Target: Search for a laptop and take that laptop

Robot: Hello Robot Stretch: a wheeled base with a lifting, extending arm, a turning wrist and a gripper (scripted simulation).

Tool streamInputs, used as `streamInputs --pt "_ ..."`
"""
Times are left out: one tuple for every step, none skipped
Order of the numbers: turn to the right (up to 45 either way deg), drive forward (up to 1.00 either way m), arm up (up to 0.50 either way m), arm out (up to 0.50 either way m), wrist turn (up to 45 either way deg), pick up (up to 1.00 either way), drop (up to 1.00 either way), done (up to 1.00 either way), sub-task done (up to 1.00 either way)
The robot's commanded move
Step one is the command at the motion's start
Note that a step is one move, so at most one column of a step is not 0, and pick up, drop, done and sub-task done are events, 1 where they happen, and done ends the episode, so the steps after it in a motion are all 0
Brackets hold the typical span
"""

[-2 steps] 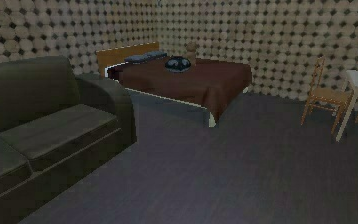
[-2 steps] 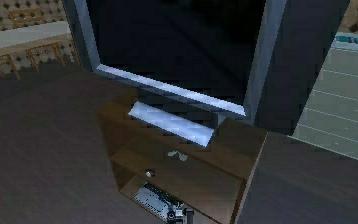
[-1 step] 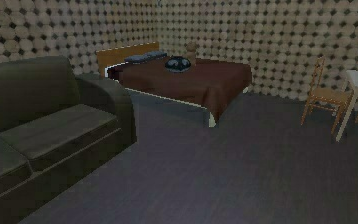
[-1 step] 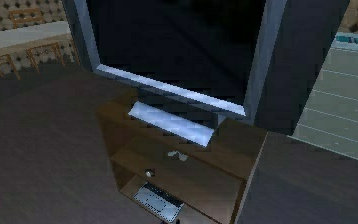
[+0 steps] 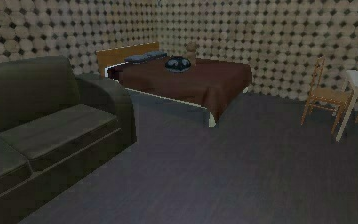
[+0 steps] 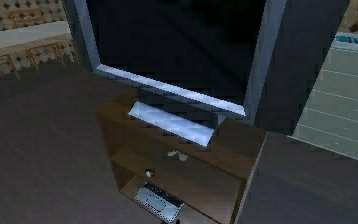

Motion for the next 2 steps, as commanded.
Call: streamInputs --pt "0.0 0.0 0.1 0.0 0.0 0.0 0.0 0.0 0.0" --pt "0.0 0.0 0.0 0.0 0.0 0.0 0.0 1.0 0.0"
